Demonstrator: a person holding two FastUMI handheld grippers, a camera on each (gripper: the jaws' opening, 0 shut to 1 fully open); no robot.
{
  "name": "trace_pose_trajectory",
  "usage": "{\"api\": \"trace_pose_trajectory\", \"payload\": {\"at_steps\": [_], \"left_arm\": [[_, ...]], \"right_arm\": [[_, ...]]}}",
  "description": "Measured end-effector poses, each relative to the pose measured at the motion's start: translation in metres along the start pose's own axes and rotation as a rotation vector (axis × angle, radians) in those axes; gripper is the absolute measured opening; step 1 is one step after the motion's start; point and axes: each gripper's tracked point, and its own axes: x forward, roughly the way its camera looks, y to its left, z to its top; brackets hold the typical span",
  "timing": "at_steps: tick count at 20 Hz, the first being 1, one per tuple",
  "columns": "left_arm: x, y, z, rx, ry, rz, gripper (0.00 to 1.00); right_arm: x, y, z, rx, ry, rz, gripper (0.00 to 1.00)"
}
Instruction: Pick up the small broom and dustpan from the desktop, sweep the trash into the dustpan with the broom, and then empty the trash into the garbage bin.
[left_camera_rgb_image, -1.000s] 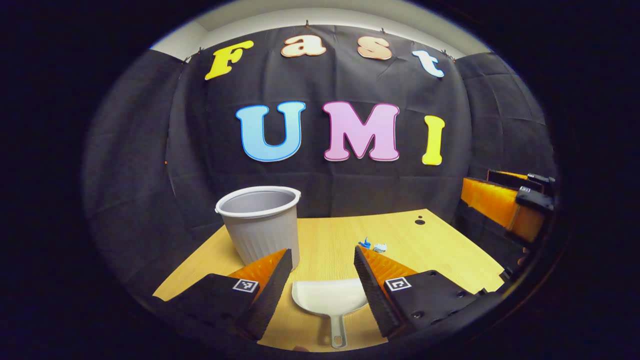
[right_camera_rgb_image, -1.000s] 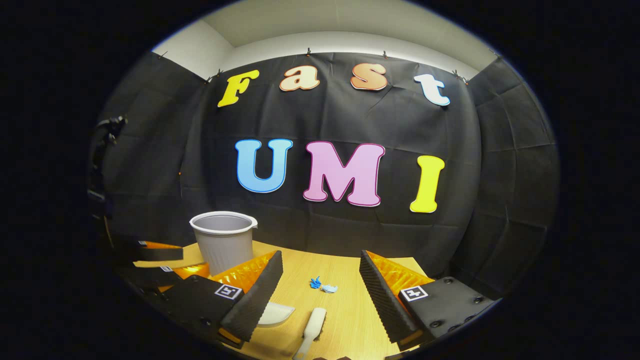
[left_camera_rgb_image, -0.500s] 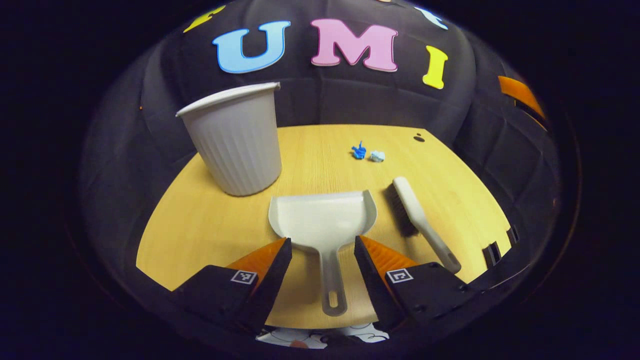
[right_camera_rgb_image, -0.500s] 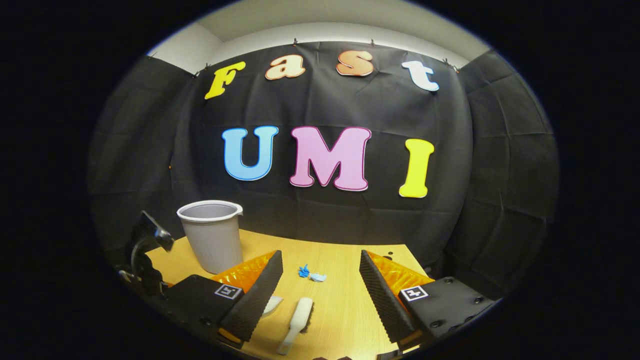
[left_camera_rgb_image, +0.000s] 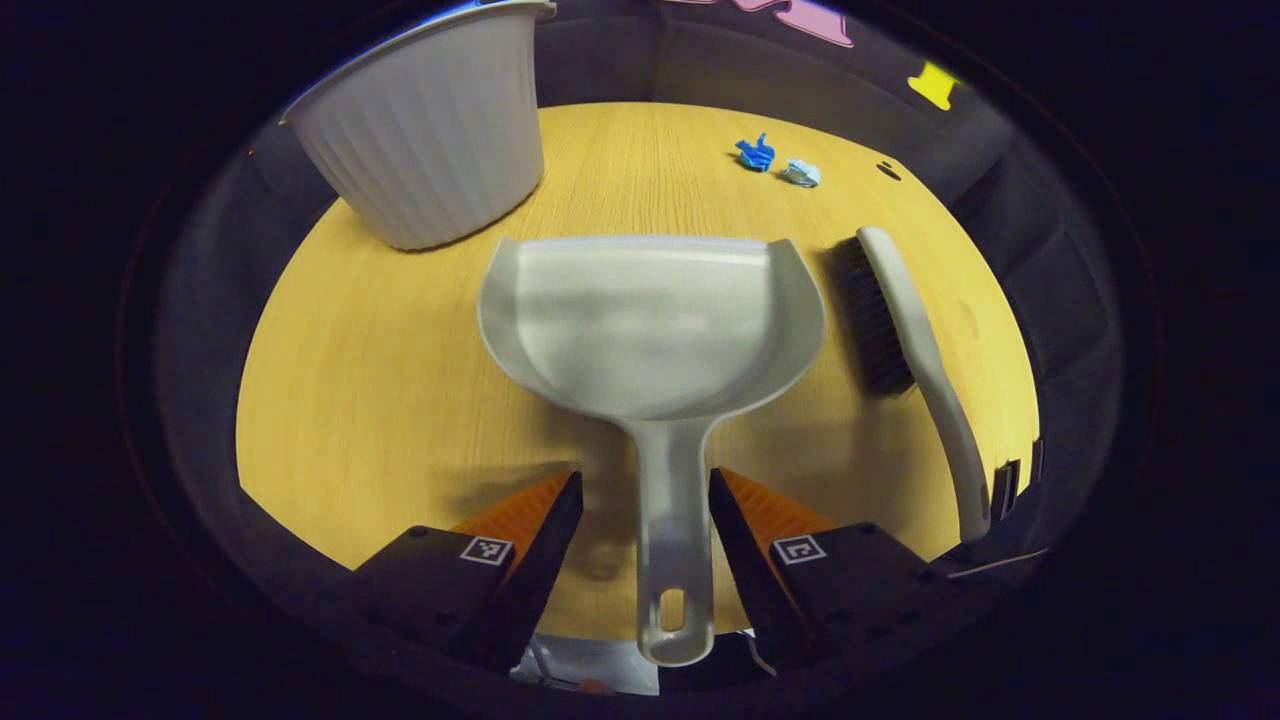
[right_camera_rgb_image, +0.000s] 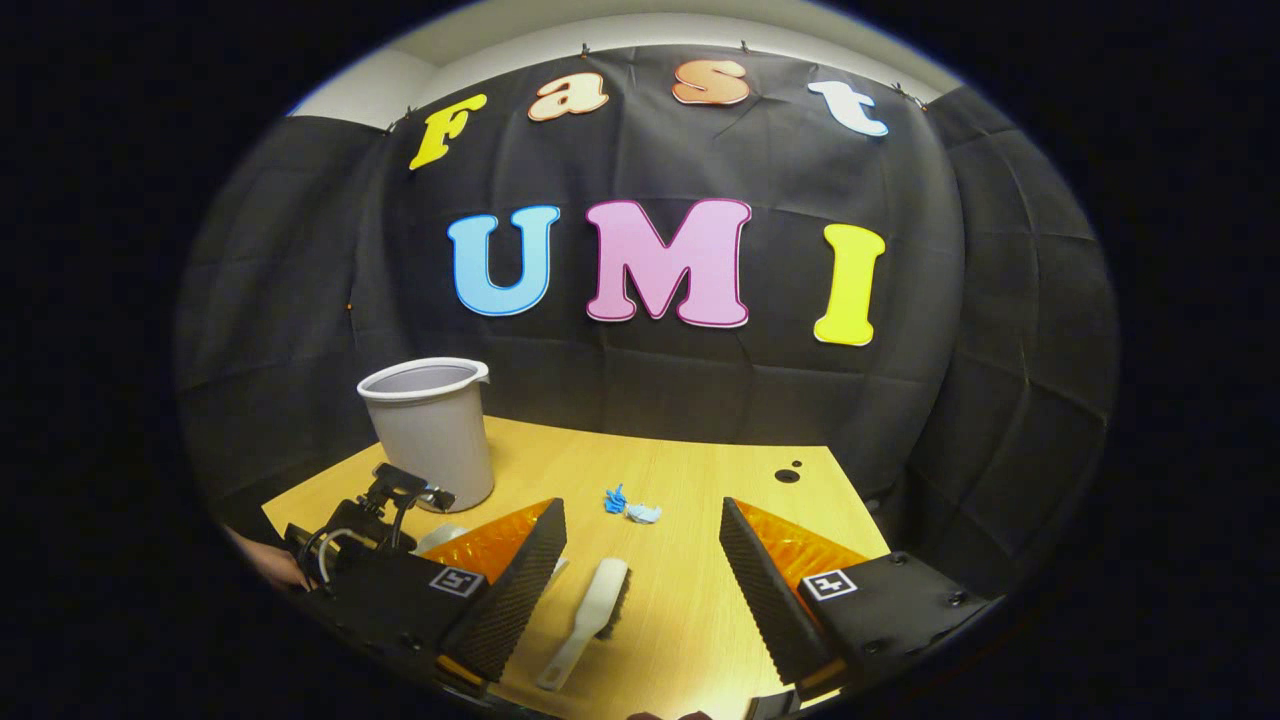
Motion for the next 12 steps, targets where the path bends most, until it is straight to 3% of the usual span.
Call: {"api": "trace_pose_trajectory", "payload": {"at_steps": [4, 5, 7, 8, 9, 12], "left_arm": [[0.012, 0.003, 0.021, 0.019, 0.060, 0.037, 0.76], [0.015, 0.001, 0.023, 0.020, 0.095, 0.040, 0.65], [0.016, -0.004, 0.027, 0.045, 0.126, 0.033, 0.66], [0.018, -0.006, 0.028, 0.047, 0.136, 0.031, 0.61], [0.017, -0.008, 0.029, 0.047, 0.153, 0.029, 0.49], [0.018, -0.008, 0.030, 0.051, 0.184, 0.025, 0.40]], "right_arm": [[0.004, -0.011, -0.012, 0.052, 0.034, -0.005, 0.99], [0.005, -0.010, -0.017, 0.075, 0.050, 0.000, 0.99], [0.004, -0.006, -0.020, 0.100, 0.063, 0.012, 0.99], [0.003, -0.004, -0.019, 0.100, 0.064, 0.019, 0.99], [0.004, 0.000, -0.022, 0.094, 0.069, 0.027, 0.99], [0.006, 0.013, -0.032, 0.086, 0.107, 0.063, 0.99]]}}
